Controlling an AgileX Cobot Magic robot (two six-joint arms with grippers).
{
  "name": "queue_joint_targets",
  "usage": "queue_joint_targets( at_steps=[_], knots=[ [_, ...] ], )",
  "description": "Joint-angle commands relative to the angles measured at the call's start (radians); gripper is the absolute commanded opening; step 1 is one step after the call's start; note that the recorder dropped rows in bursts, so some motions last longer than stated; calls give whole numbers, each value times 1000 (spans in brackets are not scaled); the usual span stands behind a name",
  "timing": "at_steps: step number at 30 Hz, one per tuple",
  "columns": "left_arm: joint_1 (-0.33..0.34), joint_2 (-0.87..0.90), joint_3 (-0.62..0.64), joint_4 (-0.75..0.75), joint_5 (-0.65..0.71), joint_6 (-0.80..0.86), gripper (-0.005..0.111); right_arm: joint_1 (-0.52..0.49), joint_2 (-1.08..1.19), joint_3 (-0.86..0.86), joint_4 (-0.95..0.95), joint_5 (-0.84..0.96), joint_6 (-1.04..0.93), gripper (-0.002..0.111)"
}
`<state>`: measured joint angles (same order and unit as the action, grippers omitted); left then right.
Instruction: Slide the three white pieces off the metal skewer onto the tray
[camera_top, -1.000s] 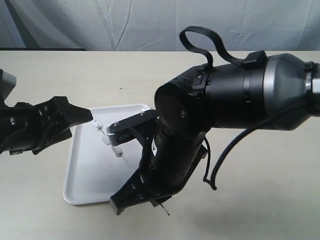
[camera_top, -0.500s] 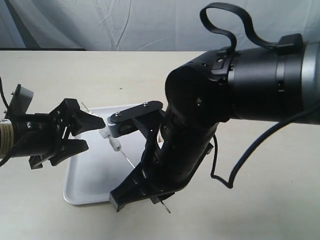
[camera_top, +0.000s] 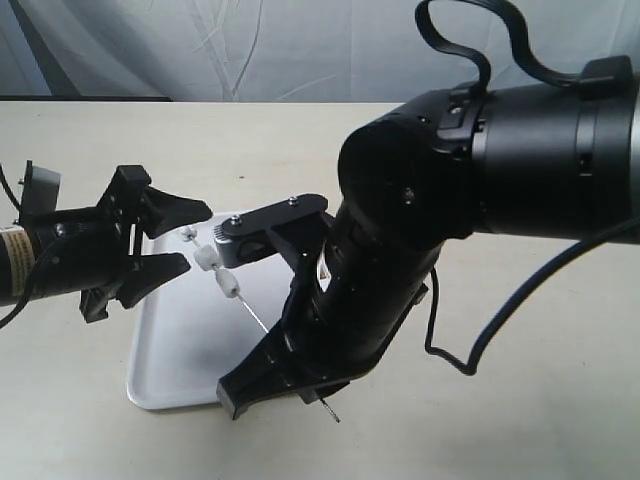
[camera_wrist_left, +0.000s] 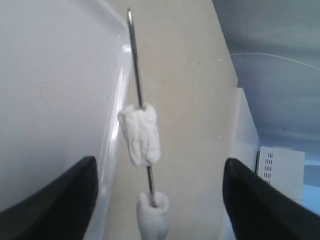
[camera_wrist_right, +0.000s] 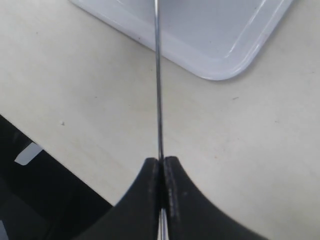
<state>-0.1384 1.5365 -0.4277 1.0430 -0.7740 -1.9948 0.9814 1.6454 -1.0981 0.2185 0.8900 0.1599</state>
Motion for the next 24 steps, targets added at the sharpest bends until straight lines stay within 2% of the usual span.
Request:
queue_joint_targets(
  at_steps=[1, 7, 16, 24],
  knots=[
    [0, 4, -2, -28, 6, 18, 66, -3, -12, -4, -4, 8, -1, -1],
    [0, 4, -2, -81, 11, 37, 66, -3, -12, -4, -4, 28, -3, -1],
    [0, 4, -2, -40, 14, 42, 66, -3, -12, -4, 25, 18, -9, -1],
    [0, 4, -2, -33, 17, 42, 41, -3, -12, -4, 29, 20, -12, -1]
  ],
)
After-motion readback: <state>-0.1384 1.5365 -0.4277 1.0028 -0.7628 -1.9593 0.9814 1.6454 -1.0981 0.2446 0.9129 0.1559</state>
